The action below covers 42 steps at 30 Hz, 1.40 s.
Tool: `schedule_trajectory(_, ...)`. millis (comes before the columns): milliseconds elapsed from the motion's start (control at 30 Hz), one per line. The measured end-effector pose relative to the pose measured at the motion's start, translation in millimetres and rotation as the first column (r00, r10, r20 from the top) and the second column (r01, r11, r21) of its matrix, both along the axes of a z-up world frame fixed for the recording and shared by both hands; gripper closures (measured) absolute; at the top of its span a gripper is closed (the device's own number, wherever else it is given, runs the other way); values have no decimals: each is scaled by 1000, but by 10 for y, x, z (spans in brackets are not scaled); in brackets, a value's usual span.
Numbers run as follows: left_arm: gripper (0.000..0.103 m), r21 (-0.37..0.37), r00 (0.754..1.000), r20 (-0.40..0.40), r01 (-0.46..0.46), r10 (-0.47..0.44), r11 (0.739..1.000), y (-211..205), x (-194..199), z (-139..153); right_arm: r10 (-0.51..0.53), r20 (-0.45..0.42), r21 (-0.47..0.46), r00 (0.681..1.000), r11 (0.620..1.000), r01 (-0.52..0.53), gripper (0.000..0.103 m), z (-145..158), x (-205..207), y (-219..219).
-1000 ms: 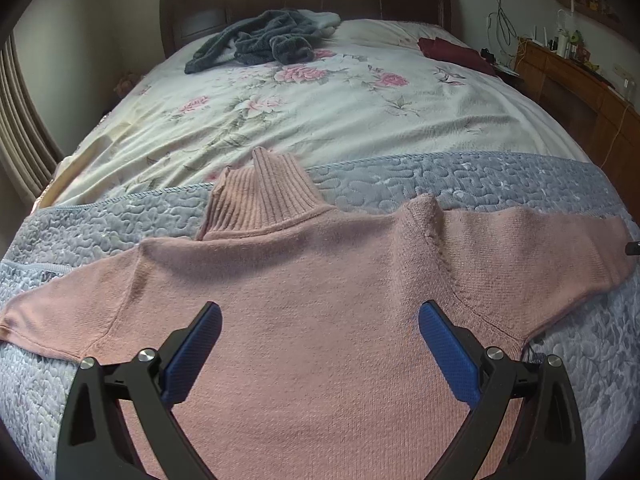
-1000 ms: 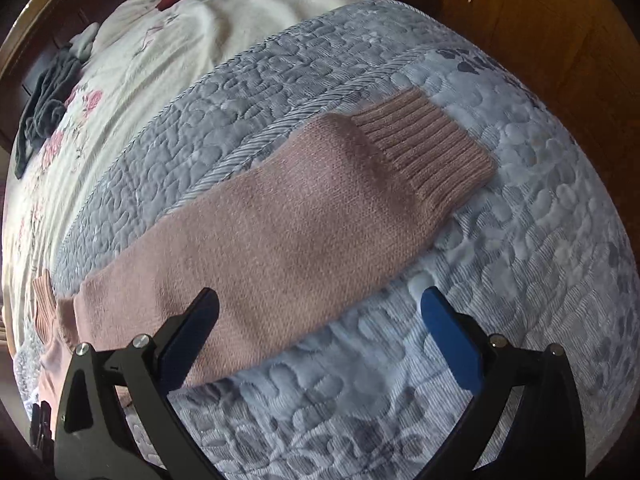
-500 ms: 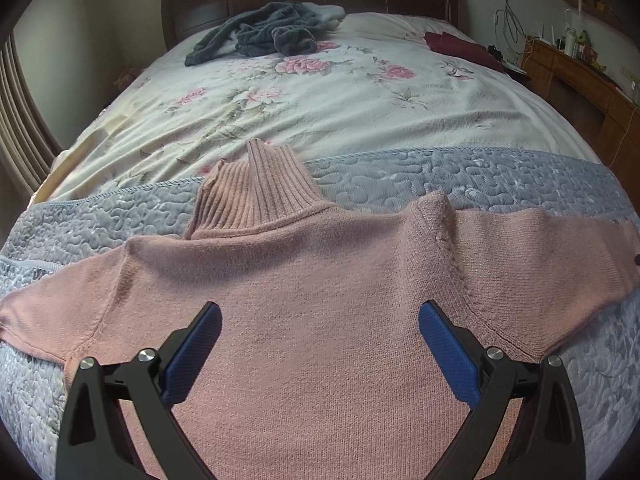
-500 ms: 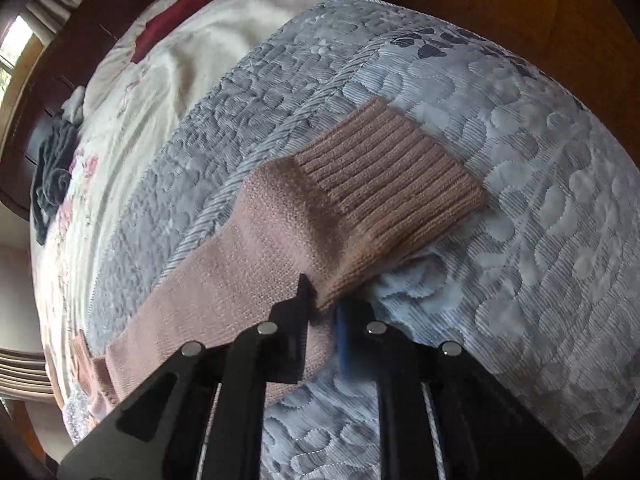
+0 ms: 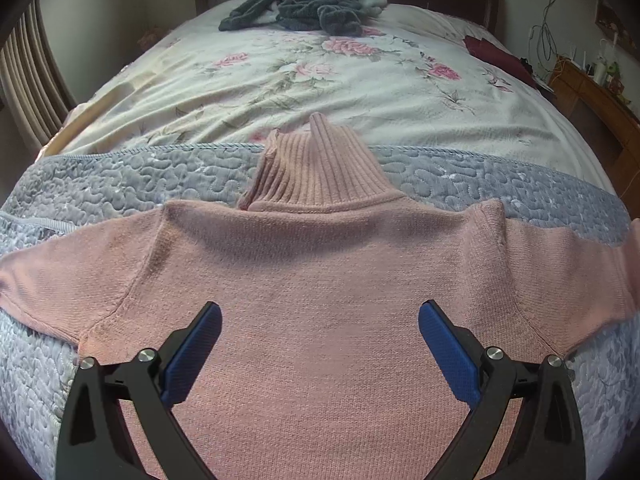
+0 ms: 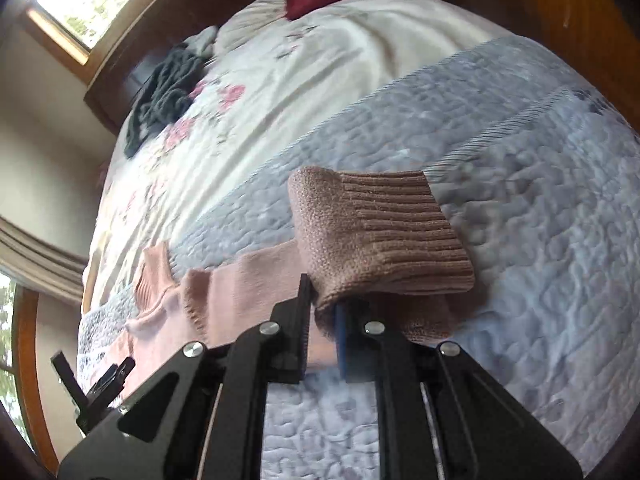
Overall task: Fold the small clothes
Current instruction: 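Fold the held sleeve across the sweater body with the right tool, release, then grasp the folded cuff with the left tool, straighten it, release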
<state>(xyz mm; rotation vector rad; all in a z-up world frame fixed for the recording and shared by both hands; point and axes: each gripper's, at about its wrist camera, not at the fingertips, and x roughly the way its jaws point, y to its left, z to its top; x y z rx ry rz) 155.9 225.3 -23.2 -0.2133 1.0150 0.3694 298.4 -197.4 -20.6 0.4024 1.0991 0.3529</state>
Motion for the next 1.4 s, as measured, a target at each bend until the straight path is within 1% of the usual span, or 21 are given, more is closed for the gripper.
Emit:
schedule_trajectory(67, 4, -8, 1000, 2, -11, 11, 1000, 71, -31, 11, 73, -4, 29, 997, 997, -73, 93, 6, -79, 352)
schedule_trajectory(133, 4, -38, 1000, -4, -25, 25, 999, 148, -56, 6, 136, -3, 39, 991, 990, -136, 93, 4, -192, 676)
schedule_trajectory(200, 4, -64, 1000, -14, -29, 28, 998, 200, -73, -6, 201, -7, 33, 980, 979, -201, 93, -30, -297, 1001)
schedule_trajectory(300, 4, -71, 1000, -9, -13, 12, 997, 202, -106, 3, 283, -19, 27, 959, 959, -283, 93, -112, -431, 1409)
schedule_trajectory(367, 4, -88, 1000, -1, 6, -6, 996, 171, -126, 11, 322, -34, 22, 946, 947, -322, 93, -206, -499, 1628)
schedule_trajectory(500, 4, -140, 999, -1, 52, -53, 989, 32, -109, -11, 378, -74, 0, 923, 925, -379, 93, -391, -628, 1925)
schedule_trajectory(567, 4, -160, 997, -1, 75, -76, 984, -59, -86, -28, 399, -95, -30, 912, 914, -404, 89, -486, -660, 1999)
schedule_trajectory(667, 4, -205, 994, 0, 105, -107, 973, -208, -44, -55, 432, -132, -39, 892, 897, -440, 81, -585, -718, 1994)
schedule_trajectory(767, 4, -270, 991, -2, 127, -133, 954, -355, 20, -102, 462, -119, -38, 879, 882, -469, 80, -510, -833, 1830)
schedule_trajectory(800, 4, -291, 990, 0, 133, -138, 947, -401, 43, -119, 463, -115, -37, 879, 882, -469, 79, -497, -872, 1687)
schedule_trajectory(933, 5, -359, 985, -14, 157, -174, 920, -651, 191, -219, 402, -89, -84, 911, 909, -409, 77, -373, -930, 1182)
schedule_trajectory(1033, 5, -442, 979, -26, 168, -200, 881, -855, 321, -315, 358, -73, -127, 931, 922, -365, 77, -350, -954, 851)
schedule_trajectory(1067, 5, -459, 979, -30, 165, -201, 873, -917, 367, -345, 346, -71, -138, 936, 926, -353, 77, -359, -962, 790)
schedule_trajectory(1133, 5, -493, 979, -40, 157, -202, 856, -1019, 462, -414, 325, -79, -129, 943, 934, -333, 77, -382, -964, 631)
schedule_trajectory(1167, 6, -518, 979, -44, 149, -200, 842, -1053, 495, -456, 317, -83, -124, 945, 937, -325, 76, -396, -962, 571)
schedule_trajectory(1200, 11, -547, 979, -47, 142, -200, 825, -1086, 518, -495, 313, -84, -123, 946, 939, -322, 74, -413, -969, 548)
schedule_trajectory(1233, 21, -569, 978, -48, 141, -204, 810, -1123, 537, -524, 310, -83, -129, 947, 939, -318, 73, -424, -976, 514)
schedule_trajectory(1267, 27, -584, 976, -49, 146, -214, 798, -1164, 554, -545, 307, -80, -134, 948, 940, -315, 73, -436, -985, 485)
schedule_trajectory(1333, 43, -594, 970, -45, 166, -238, 787, -1258, 587, -556, 301, -78, -134, 950, 941, -310, 73, -451, -995, 471)
schedule_trajectory(1367, 46, -591, 968, -45, 173, -246, 788, -1291, 596, -555, 299, -78, -132, 951, 943, -307, 73, -457, -1010, 412)
schedule_trajectory(1400, 51, -580, 969, -46, 173, -245, 796, -1295, 600, -543, 297, -78, -130, 952, 943, -305, 73, -461, -1013, 402)
